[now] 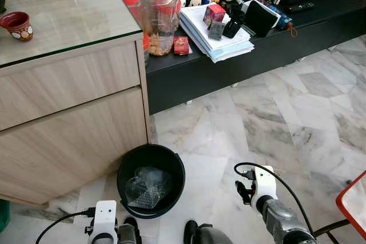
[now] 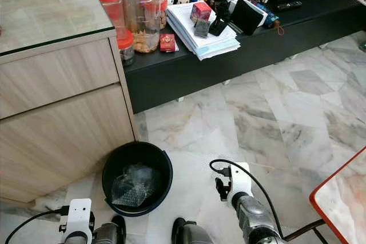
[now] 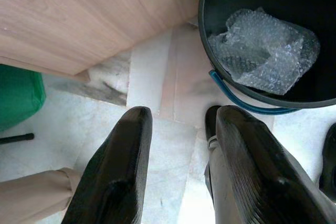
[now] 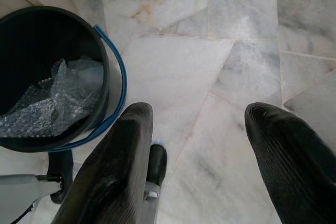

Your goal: Picking trash to rubbish bin

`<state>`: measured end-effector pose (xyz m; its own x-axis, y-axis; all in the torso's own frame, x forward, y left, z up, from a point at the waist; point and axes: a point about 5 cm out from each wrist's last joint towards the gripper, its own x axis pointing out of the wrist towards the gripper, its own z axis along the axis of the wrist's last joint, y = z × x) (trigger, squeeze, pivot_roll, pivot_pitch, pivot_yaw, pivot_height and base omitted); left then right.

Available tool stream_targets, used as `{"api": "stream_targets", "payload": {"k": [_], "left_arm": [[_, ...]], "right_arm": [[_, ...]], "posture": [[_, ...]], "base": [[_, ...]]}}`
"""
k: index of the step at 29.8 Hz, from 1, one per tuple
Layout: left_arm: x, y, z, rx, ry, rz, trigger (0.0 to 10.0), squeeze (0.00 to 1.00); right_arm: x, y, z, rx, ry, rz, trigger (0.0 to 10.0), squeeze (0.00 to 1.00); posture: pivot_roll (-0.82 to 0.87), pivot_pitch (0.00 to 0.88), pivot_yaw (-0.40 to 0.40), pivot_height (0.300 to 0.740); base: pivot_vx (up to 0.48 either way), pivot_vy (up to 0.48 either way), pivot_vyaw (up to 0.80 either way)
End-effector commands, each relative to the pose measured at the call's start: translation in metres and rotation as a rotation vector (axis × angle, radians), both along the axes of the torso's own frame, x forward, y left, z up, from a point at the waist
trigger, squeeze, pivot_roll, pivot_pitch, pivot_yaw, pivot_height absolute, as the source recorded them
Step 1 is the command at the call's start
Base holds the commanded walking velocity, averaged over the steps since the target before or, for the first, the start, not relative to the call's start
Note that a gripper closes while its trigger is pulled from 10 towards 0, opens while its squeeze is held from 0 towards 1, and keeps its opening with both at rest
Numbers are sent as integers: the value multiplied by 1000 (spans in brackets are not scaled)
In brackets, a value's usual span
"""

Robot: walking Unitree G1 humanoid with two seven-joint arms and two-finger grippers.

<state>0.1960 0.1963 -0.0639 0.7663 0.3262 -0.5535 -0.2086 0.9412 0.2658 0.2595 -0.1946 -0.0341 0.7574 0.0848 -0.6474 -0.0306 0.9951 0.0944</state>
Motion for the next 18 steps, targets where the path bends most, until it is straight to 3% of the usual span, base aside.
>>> {"api": "stream_targets", "payload": {"k": [1,12,18], "left_arm": [[-16,-4,-11,-24,81,15,10000,0],[-27,-10,-18,-43,126,14,10000,0],[-29,-12,-19,-56,126,26,10000,0]], "right_arm": [[-11,-4,-8,-11,51,-13,10000,0],[-22,-10,-15,4,80,-80,10000,0],[-26,-12,-18,-8,98,-68,10000,0]], "posture": [[97,211,-150,740],[82,219,-157,740],[78,223,-165,740]], "base": [[0,0,0],[0,0,0],[-264,0,0]]}}
